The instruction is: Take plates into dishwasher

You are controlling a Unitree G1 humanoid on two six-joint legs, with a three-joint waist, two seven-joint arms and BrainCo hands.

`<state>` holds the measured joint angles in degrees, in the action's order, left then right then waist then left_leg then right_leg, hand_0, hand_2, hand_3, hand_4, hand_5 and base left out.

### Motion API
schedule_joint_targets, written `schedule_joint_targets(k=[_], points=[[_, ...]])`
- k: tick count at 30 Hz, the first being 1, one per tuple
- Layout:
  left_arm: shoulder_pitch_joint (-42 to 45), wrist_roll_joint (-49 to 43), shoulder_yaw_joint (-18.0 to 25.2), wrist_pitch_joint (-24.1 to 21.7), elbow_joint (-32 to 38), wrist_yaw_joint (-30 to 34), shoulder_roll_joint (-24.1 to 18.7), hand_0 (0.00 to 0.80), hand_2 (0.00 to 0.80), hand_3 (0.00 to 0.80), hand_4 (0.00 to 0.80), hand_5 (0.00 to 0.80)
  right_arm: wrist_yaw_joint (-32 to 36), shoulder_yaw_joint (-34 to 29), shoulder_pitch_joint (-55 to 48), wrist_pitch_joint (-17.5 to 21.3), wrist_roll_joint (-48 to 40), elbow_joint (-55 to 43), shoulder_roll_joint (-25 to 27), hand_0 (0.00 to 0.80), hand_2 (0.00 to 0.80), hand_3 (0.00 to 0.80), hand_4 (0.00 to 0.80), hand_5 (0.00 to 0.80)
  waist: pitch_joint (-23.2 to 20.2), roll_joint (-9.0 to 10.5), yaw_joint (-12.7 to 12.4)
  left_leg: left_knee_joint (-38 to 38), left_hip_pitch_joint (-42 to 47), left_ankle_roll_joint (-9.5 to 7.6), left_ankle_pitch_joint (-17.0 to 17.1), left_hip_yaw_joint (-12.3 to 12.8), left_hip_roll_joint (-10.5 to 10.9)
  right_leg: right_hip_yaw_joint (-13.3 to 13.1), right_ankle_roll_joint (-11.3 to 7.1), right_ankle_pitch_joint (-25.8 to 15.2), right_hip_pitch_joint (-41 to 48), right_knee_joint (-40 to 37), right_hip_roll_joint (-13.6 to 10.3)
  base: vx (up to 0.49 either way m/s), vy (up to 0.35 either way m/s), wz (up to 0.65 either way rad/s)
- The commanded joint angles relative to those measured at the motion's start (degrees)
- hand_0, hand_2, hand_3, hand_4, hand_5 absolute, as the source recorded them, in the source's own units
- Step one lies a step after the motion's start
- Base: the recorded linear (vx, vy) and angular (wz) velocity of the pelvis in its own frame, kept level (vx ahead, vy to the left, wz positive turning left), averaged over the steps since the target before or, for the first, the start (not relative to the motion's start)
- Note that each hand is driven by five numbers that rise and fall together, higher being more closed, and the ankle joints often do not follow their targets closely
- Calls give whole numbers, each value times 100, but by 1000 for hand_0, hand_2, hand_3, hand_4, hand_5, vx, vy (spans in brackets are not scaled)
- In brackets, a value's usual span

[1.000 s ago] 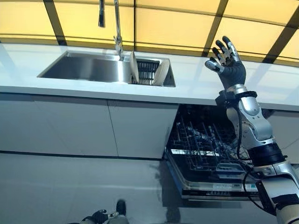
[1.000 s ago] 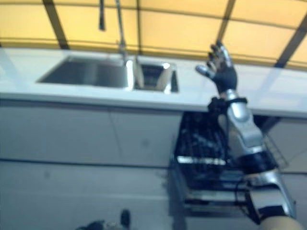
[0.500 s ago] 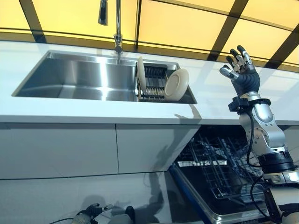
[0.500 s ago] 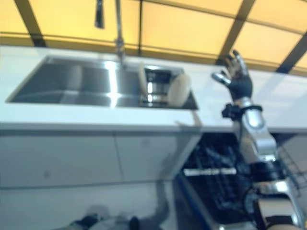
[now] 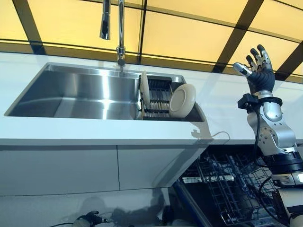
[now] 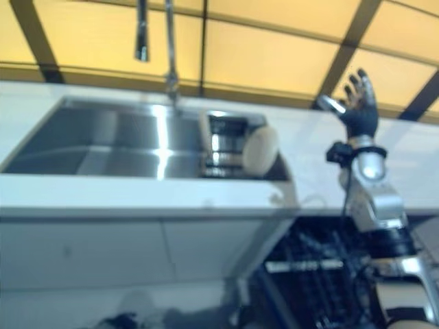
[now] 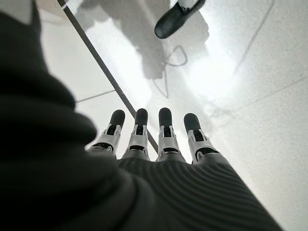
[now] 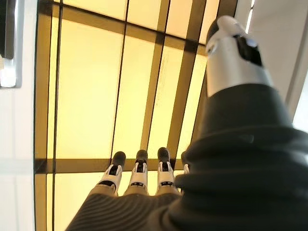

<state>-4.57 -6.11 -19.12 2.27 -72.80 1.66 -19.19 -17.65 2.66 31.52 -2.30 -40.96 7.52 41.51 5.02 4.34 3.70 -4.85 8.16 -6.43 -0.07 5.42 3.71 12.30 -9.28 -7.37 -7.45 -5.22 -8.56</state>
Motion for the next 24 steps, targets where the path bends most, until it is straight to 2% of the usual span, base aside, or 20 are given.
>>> schedule_joint_targets(k=[1, 5, 7, 8, 9, 11, 12, 14, 15, 16, 17, 18, 20, 21, 22, 23, 24], points=[[-129, -347, -212, -25, 68, 92, -129, 0, 0, 0, 0, 0, 2, -412, 591, 15, 257, -56, 253, 0, 0, 0, 0, 0, 283, -101, -40, -15, 133, 488, -402, -177, -36, -351, 32, -404, -508, 230, 17, 314, -236, 11], [-105, -318, -91, 4, 38, 84, -192, 0, 0, 0, 0, 0, 65, -375, 555, 74, 362, -195, 119, 0, 0, 0, 0, 0, 411, 2, -29, 349, 240, 478, -773, -280, -155, -557, -8, -609, -592, 400, -213, 368, -321, 9], [-90, -327, 14, 28, -13, 60, -211, 0, 0, 0, 0, 0, 110, -362, 554, 95, 366, -191, 62, 0, 0, 0, 0, 0, 419, 71, -14, 635, 295, 535, -965, -292, -249, -617, 3, -545, -568, 732, -268, 453, -357, 19], [-24, -235, 82, 25, -79, 32, -164, 0, 0, 0, 0, 0, 150, -339, 551, 80, 381, -169, 35, 0, 0, 0, 0, 0, 330, 97, 3, 769, 523, 658, -1117, -356, -374, -607, -4, -404, -486, 884, -236, 516, -340, 51], [62, -192, 158, -25, -113, 43, -131, 0, 0, 0, 0, 0, 163, -305, 539, 5, 377, -214, 55, 0, 0, 0, 0, 0, 216, 64, 14, 924, 702, 835, -1108, -338, -554, -491, 72, -242, -407, 984, -180, 558, -361, 72], [159, -265, 230, -126, -122, 90, -75, 0, 0, 0, 0, 0, 160, -232, 477, -52, 304, -277, 56, 0, 0, 0, 0, 0, 89, 16, 36, 1569, 685, 1042, -708, -257, -821, -410, 233, -87, -265, 993, -81, 452, -318, 49], [226, -299, 253, -198, -113, 79, -12, 0, 0, 0, 0, 0, 186, -175, 433, -41, 371, -305, -2, 0, 0, 0, 0, 0, 51, -5, 35, 2238, 581, 1146, -332, -243, -890, -394, 357, -4, -136, 948, -2, 407, -318, 4], [321, -234, 253, -382, -78, 9, 74, 0, 0, 0, 0, 0, 189, -46, 368, 33, 527, -367, -64, 0, 0, 0, 0, 0, 20, -15, -6, 3549, 104, 1278, 259, -350, -826, -468, 598, 125, 140, 821, 152, 353, -299, -15], [360, -240, 249, -496, -29, -31, 107, 0, 0, 0, 0, 0, 158, 16, 345, 36, 562, -428, -68, 0, 0, 0, 0, 0, 41, 45, -60, 4291, -335, 1279, 409, -378, -716, -519, 721, 196, 291, 786, 147, 273, -248, -13], [368, -197, 222, -564, 57, -43, 126, 0, 0, 0, 0, 0, 118, 58, 342, 61, 592, -436, -70, 0, 0, 0, 0, 0, 94, 99, -130, 4924, -880, 1215, 359, -399, -594, -538, 817, 267, 449, 771, 129, 203, -174, -13], [359, -164, 197, -579, 136, -39, 134, 0, 0, 0, 0, 0, 98, 75, 343, 62, 612, -446, -80, 0, 0, 0, 0, 0, 140, 118, -180, 5055, -1177, 1162, 306, -390, -563, -540, 852, 312, 552, 757, 119, 148, -100, -23], [334, -164, 166, -561, 262, -19, 143, 0, 0, 0, 0, 0, 74, 78, 340, 44, 642, -463, -95, 0, 0, 0, 0, 0, 209, 107, -238, 5092, -1515, 1110, 242, -371, -614, -509, 886, 383, 675, 750, 127, 167, -20, -37], [229, -107, 88, -546, 455, 46, 107, 0, 0, 0, 0, 0, -14, 136, 418, -57, 845, -484, -208, 0, 0, 0, 0, 0, 367, 34, -353, 3907, -1674, 993, 24, -154, -657, -518, 809, 539, 1019, 633, 181, 205, 60, -24], [179, -139, 67, -518, 515, 73, 84, 0, 0, 0, 0, 0, -61, 167, 472, -152, 914, -468, -237, 0, 0, 0, 0, 0, 395, -1, -384, 3052, -1570, 994, 13, 14, -708, -497, 755, 595, 1130, 559, 220, 178, 86, 6], [156, -155, 57, -497, 546, 89, 76, 0, 0, 0, 0, 0, -79, 183, 498, -199, 930, -457, -242, 0, 0, 0, 0, 0, 405, -12, -396, 2724, -1525, 999, 12, 92, -723, -487, 733, 613, 1176, 521, 233, 194, 123, 4], [100, -152, -20, -436, 594, 100, 81, 0, 0, 0, 0, 0, -116, 224, 564, -250, 915, -394, -221, 0, 0, 0, 0, 0, 393, -66, -434, 1852, -1489, 1039, 60, 176, -683, -469, 681, 634, 1273, 410, 291, 181, 123, 10], [83, -153, -71, -376, 644, 100, 91, 0, 0, 0, 0, 0, -159, 245, 580, -280, 905, -367, -197, 0, 0, 0, 0, 0, 394, -88, -474, 1301, -1423, 1078, 144, 160, -603, -461, 643, 645, 1352, 345, 319, 185, 139, 16]])
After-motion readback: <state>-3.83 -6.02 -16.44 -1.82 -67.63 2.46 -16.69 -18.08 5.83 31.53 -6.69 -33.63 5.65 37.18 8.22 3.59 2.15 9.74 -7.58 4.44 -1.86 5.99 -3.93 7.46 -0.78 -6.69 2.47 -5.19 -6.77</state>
